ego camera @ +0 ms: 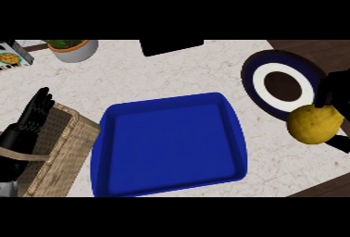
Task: Pick the lemon from the tray and place it in the plate
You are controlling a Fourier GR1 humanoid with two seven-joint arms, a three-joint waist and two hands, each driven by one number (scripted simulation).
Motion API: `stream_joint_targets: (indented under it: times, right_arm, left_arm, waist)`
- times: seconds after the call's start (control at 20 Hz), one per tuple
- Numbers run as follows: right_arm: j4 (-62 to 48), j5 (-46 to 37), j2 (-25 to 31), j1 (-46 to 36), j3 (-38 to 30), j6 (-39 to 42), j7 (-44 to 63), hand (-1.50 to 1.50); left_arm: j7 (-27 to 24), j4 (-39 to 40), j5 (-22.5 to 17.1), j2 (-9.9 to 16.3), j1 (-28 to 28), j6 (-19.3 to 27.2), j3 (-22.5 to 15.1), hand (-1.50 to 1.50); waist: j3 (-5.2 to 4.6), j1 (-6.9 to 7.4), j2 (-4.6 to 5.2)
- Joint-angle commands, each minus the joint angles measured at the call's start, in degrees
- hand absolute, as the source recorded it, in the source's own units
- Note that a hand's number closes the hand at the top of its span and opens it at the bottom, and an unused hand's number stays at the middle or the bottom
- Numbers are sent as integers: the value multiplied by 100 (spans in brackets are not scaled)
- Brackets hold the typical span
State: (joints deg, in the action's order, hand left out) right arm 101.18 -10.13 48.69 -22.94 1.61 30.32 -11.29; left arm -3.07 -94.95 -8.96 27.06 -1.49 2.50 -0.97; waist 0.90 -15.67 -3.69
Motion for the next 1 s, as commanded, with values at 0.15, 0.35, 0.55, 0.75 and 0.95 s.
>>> stream_joint_targets:
  times: [0.15, 0.35, 0.55, 0.75, 0.95]
  right_arm:
    - [-152, 577, 690, 1612, -2108, -172, -1235, 150]
    - [-507, 398, 608, 2756, -3047, -232, -2233, 150]
    - [-867, 185, 225, 3590, -3695, -274, -3010, 150]
    - [-1370, 365, 147, 3377, -3901, -196, -2948, 150]
    - [-2713, -49, 78, 2796, -3364, -647, -3557, 150]
  left_arm:
    - [-59, -343, -18, 33, -130, -145, -91, 0]
    - [-3, -435, -48, 101, 142, -316, -147, 0]
    - [20, -211, 88, -120, 559, -405, -453, 0]
    - [232, 41, 123, -330, 1139, -581, -596, 0]
    - [-132, 111, 336, -493, 1035, -598, -696, 0]
  waist:
    - [-38, 333, 139]
    - [-54, 676, 244]
    - [-77, 1144, 335]
    - [-88, 1454, 372]
    - [-82, 1607, 396]
